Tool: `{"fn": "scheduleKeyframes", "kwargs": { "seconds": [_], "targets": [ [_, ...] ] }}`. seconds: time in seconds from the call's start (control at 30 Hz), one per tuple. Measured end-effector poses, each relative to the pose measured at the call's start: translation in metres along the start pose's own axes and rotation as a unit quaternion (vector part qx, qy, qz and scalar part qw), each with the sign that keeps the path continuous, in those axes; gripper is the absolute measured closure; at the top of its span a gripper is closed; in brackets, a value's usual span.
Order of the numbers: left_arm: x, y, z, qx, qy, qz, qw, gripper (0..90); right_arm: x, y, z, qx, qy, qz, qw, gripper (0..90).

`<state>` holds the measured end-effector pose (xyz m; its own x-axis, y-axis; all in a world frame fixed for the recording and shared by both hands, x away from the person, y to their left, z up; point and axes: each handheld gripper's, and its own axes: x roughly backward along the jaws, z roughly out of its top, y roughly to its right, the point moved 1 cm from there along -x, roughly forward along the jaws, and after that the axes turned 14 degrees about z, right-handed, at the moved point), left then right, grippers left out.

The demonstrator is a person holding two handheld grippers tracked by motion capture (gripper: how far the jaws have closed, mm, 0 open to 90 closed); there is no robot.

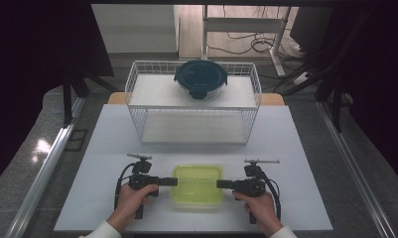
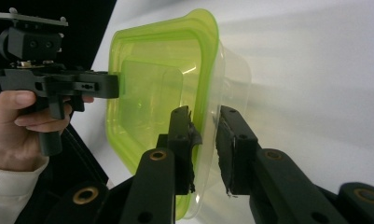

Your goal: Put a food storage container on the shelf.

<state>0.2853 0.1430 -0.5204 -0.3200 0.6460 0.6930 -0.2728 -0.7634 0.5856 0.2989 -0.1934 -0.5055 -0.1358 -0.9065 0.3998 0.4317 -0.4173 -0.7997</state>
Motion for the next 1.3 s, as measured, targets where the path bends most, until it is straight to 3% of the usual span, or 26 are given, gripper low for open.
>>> {"fn": "scheduleKeyframes", "kwargs": {
  "seconds": [0.37, 0.77, 1.1, 1.3],
  "targets": [
    [0.016, 0.012, 0.000, -0.030, 0.028, -0.002, 0.9992, 79.2, 0.008, -0.013, 0.004, 0.038, 0.005, 0.002, 0.9992, 76.7],
    [0.033, 0.026, 0.006, -0.053, 0.064, -0.015, 0.9964, 79.2, 0.018, -0.031, 0.013, 0.076, 0.018, 0.007, 0.9969, 77.1],
    [0.047, 0.038, 0.016, -0.073, 0.088, -0.019, 0.9933, 79.3, 0.028, -0.049, 0.025, 0.120, 0.028, -0.002, 0.9923, 77.6],
    [0.055, 0.043, 0.026, -0.082, 0.101, -0.020, 0.9913, 79.3, 0.030, -0.056, 0.035, 0.134, 0.035, -0.003, 0.9903, 77.8]
  ]
}}
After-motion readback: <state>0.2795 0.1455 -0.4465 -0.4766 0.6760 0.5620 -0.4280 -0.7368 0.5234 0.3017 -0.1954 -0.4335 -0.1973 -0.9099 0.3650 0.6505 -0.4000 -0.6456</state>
